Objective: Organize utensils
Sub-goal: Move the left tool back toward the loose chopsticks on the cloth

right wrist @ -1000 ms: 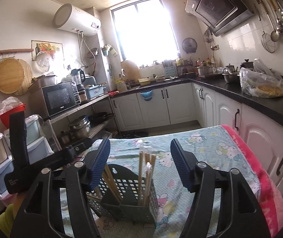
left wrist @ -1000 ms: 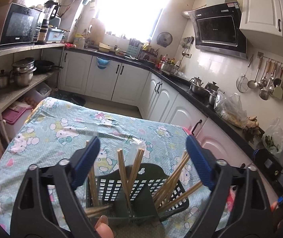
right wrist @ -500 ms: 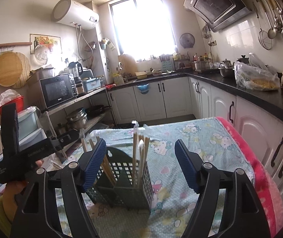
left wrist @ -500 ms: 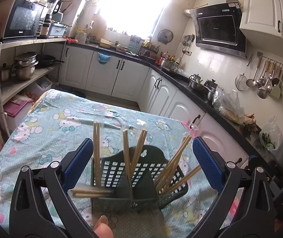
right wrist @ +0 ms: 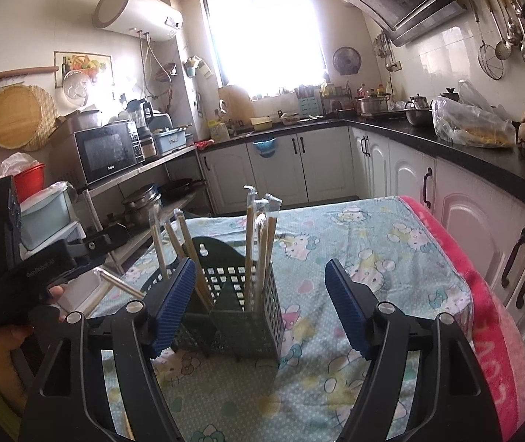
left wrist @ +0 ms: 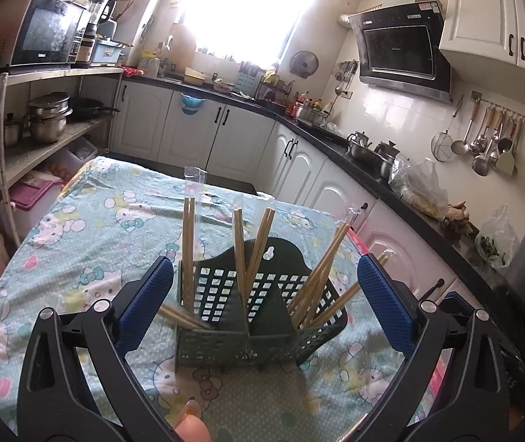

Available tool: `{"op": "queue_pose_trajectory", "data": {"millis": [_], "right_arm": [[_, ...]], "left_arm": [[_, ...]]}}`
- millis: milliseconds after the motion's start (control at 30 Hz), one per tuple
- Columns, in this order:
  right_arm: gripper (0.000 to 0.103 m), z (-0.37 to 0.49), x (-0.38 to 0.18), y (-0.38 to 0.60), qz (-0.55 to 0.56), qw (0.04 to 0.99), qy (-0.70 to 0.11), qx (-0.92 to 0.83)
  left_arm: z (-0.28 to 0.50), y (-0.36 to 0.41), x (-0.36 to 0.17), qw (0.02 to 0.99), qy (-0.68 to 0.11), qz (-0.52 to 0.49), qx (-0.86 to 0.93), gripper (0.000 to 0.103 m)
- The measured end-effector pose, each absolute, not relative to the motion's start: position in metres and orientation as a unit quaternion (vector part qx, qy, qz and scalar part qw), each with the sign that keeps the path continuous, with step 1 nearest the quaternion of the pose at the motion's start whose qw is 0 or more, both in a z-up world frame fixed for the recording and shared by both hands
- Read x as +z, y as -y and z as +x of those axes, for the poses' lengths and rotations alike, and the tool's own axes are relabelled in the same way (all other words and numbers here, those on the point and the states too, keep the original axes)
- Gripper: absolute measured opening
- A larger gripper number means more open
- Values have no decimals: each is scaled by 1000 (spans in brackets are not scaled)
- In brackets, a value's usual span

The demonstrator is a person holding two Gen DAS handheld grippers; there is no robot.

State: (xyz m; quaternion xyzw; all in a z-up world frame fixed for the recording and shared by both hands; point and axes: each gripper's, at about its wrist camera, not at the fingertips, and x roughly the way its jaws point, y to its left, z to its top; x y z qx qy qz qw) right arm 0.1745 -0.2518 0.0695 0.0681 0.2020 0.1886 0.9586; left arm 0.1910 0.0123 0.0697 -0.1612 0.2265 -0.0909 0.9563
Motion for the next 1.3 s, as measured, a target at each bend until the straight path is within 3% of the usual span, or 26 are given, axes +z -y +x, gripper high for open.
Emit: {"op": "queue_pose_trajectory", "data": {"millis": [667,1300], "right_arm": [[70,155,48,249,57,953,-229,191],[70,148,21,253,50,943,-264,195]], "left_arm": [[155,-16,54,954,-239,-160,-88,92],[138,-21,7,938,-299,-160,-70,92]]}}
